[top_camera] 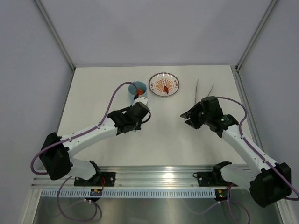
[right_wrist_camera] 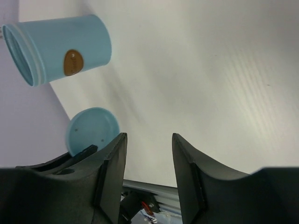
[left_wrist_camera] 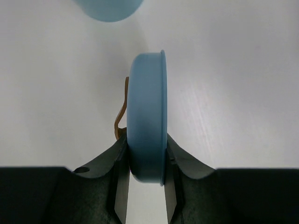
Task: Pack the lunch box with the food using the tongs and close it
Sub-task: Adjust the box lid at the center of the board.
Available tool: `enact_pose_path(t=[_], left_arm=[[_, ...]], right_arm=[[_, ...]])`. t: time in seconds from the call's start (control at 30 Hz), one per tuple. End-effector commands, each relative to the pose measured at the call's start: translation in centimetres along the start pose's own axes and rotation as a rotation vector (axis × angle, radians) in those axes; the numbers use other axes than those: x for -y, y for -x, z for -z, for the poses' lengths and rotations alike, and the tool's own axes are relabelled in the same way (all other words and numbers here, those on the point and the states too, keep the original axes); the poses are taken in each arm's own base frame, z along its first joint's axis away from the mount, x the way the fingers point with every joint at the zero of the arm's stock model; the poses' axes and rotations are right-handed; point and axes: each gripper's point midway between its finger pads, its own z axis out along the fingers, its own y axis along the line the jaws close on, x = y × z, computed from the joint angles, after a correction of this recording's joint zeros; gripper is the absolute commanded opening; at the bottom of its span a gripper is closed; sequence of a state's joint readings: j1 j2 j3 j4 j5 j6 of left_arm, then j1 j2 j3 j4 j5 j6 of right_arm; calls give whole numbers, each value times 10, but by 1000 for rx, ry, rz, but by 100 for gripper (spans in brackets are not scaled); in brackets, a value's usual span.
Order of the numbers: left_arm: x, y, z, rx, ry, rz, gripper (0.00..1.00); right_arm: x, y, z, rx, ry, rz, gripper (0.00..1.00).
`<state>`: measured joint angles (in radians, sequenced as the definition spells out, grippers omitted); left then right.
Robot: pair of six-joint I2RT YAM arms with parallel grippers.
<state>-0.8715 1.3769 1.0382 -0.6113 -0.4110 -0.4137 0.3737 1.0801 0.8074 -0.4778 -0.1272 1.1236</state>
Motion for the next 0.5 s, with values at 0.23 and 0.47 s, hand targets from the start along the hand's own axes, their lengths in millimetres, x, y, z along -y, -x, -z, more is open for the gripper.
enact_pose_path(t=[0.23,0.47], left_arm=[[-51,-4,12,-53,435,-204,6],[-14,-8,1,-67,551,-329,9]], right_arm=[[18,16,4,64,-92,76,51],[18,20,8,81,-99,92,51]])
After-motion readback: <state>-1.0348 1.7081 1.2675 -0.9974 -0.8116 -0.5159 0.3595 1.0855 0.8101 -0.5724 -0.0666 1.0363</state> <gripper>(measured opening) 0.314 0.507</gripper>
